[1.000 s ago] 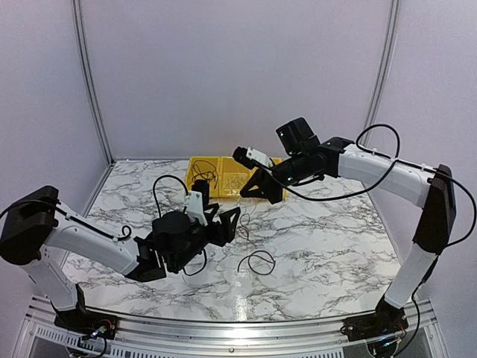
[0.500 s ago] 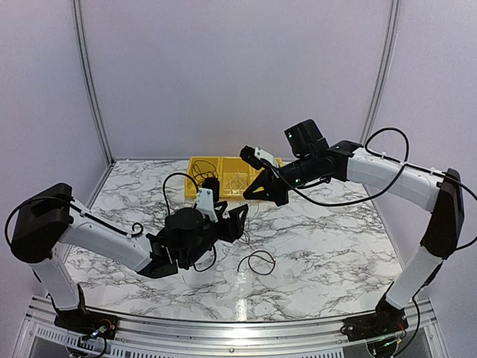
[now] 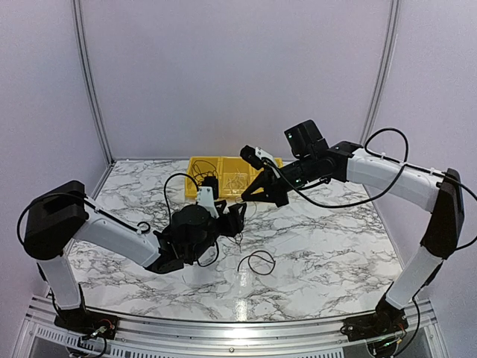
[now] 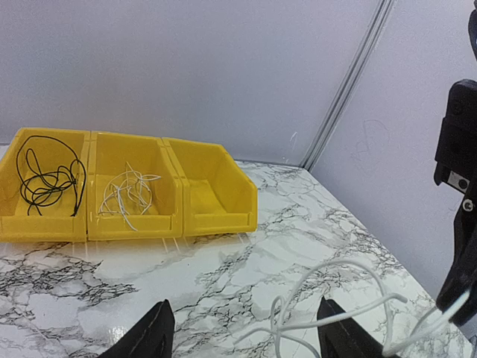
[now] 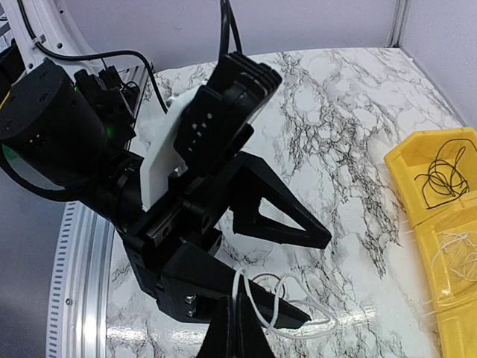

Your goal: Untangle the cables

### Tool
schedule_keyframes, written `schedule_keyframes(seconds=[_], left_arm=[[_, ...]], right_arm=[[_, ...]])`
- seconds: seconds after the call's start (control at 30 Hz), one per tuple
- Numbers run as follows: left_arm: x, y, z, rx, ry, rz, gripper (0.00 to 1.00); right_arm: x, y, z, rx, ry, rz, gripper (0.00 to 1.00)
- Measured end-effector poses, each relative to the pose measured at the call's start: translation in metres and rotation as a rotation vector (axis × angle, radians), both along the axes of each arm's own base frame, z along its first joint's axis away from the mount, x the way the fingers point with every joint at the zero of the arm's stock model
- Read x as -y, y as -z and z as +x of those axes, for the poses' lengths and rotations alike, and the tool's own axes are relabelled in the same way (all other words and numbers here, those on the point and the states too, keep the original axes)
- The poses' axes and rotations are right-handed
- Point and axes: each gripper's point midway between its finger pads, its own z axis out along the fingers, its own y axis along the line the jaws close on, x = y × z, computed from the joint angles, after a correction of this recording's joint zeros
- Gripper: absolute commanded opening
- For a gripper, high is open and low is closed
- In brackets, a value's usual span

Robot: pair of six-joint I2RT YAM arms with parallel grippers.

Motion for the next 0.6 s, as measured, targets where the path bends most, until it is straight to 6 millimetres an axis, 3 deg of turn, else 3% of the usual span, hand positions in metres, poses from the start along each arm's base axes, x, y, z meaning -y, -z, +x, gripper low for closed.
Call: schedule_keyframes(seconds=[0.43,0.6], left_arm=[[0.012,0.001,-0.004,-0.01,0.076,-0.045,0.67],[0.006,0.013,-0.003,-0.034,0.064,-0.032,0.52]], right_arm=[[0.003,0.008,0.002,-0.006,0.007,-0.004,0.0],[0.005,0.006,0.002,-0.007,0.0,0.004,0.0]])
